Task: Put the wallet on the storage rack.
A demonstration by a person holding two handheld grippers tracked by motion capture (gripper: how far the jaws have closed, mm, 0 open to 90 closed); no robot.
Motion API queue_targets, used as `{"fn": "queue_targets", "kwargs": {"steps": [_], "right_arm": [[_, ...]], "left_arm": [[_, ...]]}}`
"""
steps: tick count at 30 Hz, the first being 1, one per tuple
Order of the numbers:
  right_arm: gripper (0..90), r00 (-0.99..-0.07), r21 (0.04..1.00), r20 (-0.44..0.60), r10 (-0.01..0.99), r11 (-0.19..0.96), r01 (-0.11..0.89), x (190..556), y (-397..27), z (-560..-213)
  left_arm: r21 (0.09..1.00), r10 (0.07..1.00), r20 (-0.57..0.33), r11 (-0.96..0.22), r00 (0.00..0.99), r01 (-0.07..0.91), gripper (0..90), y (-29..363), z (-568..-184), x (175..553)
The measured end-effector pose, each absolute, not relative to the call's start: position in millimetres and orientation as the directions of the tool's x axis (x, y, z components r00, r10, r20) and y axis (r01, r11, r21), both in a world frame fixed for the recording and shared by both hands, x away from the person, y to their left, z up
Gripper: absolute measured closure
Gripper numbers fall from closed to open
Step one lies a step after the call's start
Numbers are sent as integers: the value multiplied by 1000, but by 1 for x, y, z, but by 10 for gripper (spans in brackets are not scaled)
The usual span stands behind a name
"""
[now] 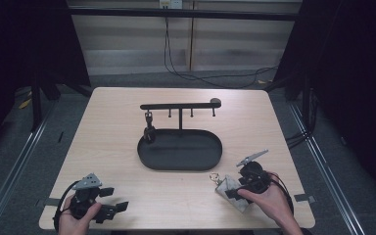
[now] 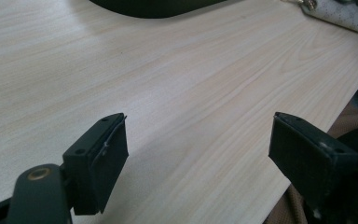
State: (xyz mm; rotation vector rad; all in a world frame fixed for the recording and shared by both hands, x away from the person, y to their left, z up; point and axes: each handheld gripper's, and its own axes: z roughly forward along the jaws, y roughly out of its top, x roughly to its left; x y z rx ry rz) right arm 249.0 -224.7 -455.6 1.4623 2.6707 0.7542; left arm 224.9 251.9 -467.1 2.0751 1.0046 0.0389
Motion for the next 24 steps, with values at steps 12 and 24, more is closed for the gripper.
{"fn": "queue_targets", "kwargs": {"steps": [12, 24], "right_arm": [[250, -574, 312, 206, 793, 502, 806, 259, -219, -463], [264, -584, 231, 197, 787, 542, 808, 263, -214, -470]], "left_arm": [[683, 656, -304, -356, 691, 638, 194, 251, -465, 229], [676, 653, -302, -367, 694, 639, 194, 249, -465, 228]]}}
